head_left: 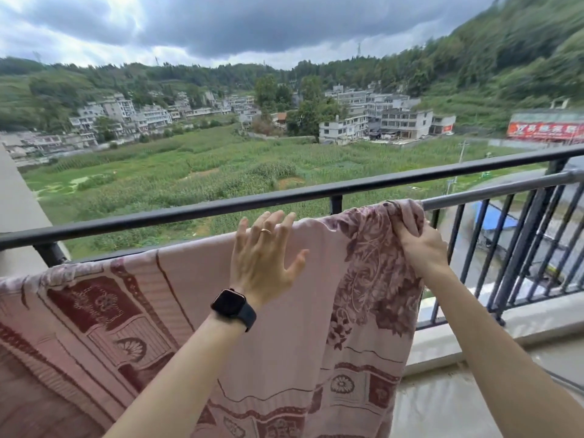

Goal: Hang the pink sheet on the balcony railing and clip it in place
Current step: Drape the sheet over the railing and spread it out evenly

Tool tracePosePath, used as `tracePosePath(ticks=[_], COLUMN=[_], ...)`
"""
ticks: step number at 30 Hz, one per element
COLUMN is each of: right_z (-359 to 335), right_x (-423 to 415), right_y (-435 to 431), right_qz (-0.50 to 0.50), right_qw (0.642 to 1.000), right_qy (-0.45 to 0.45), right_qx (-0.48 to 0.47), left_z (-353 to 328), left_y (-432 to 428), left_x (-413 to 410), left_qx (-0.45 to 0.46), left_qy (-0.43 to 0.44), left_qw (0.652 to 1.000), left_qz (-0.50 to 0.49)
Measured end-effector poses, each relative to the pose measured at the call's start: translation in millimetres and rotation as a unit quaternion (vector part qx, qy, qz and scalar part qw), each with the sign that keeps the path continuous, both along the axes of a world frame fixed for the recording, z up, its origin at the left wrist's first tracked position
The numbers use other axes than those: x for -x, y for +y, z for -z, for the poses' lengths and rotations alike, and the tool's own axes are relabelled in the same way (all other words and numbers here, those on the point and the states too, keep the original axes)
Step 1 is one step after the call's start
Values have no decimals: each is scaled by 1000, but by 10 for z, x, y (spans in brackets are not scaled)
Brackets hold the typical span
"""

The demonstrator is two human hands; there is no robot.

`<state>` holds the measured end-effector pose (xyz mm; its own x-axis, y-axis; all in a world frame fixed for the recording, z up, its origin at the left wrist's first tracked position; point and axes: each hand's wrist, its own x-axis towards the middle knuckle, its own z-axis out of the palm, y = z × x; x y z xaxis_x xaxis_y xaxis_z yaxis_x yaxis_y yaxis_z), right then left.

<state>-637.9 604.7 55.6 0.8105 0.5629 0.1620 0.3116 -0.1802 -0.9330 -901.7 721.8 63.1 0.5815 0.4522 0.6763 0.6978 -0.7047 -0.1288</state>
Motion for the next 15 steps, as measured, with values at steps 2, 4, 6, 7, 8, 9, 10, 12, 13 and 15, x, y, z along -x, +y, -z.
tracePosePath(ticks=[2,4,6,7,8,9,10,12,13,15], right_z=[-144,-348,-516,-569,-593,-616,-644,-682,-693,-688], right_x=[-180,-423,-680,-805,-871,-907,-970,-1086,-1145,-1198], right_y=[-85,-202,-315,-370,-394,-416,-457,-515,-529,-578], right_qz=[-17,3,30,29,18,2,-16,-54,-69,-98], right_qw=[993,979,969,971,975,978,980,983,984,983], right_qy=[-115,-203,-246,-236,-215,-194,-174,-137,-115,-78], right_qx=[28,26,-3,-31,-58,-78,-90,-111,-120,-132], left_z=[-35,-44,-11,15,37,49,47,32,36,47], left_y=[49,114,157,152,162,185,191,190,169,137], left_x=[-246,-258,-148,-119,-52,0,16,118,200,355], left_qx=[10,-6,-37,-50,-59,-70,-75,-97,-116,-146], left_qy=[11,29,44,51,56,50,42,15,5,-8], left_qw=[999,997,992,989,987,986,984,981,980,980], left_qz=[-31,-75,-114,-128,-138,-146,-155,-167,-160,-137])
